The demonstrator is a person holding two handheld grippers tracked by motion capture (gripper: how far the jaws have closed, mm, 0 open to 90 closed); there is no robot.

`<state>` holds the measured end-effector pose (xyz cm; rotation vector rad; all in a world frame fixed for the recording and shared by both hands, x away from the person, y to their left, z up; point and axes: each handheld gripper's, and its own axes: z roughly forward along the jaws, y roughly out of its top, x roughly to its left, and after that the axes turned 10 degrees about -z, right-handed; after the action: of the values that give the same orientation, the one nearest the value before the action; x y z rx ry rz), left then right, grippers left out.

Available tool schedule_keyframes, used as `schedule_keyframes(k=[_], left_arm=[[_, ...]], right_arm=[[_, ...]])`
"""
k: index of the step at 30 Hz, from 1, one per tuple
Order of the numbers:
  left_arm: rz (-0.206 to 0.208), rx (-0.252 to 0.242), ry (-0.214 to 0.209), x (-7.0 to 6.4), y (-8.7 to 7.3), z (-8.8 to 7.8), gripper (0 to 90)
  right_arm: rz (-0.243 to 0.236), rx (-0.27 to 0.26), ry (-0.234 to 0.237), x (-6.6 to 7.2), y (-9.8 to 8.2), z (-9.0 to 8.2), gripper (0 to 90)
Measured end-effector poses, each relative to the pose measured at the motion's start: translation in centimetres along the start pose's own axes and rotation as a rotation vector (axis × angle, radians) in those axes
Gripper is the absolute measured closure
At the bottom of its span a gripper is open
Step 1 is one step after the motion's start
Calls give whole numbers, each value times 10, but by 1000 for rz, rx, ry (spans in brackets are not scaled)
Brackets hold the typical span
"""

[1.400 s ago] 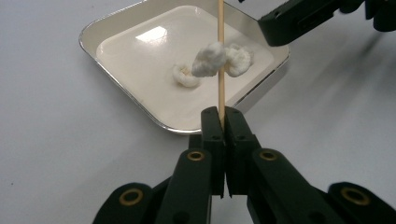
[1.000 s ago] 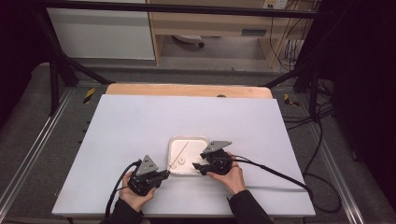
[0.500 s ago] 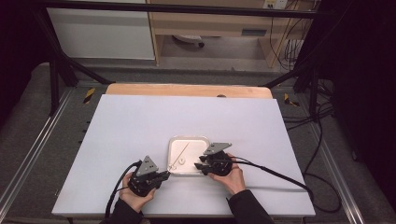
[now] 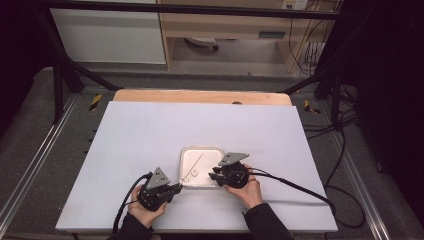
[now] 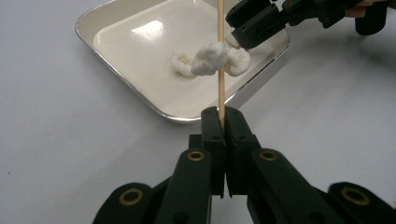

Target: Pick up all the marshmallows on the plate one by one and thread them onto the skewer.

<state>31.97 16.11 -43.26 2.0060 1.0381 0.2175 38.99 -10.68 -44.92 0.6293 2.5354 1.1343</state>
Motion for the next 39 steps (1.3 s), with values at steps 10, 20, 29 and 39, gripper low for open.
schedule_keyframes(k=[10, 20, 29, 39], left_arm=[[3, 0, -3, -1, 0, 0, 883], [20, -4, -15, -5, 0, 0, 883], [32, -12, -28, -8, 0, -1, 883], [39, -19, -36, -10, 0, -1, 883]], right_arm=[[71, -98, 41, -9, 8, -24, 720], [150, -224, 90, -18, 16, -52, 722], [209, -332, 128, -26, 25, -71, 719], [283, -398, 160, -36, 30, -75, 717]])
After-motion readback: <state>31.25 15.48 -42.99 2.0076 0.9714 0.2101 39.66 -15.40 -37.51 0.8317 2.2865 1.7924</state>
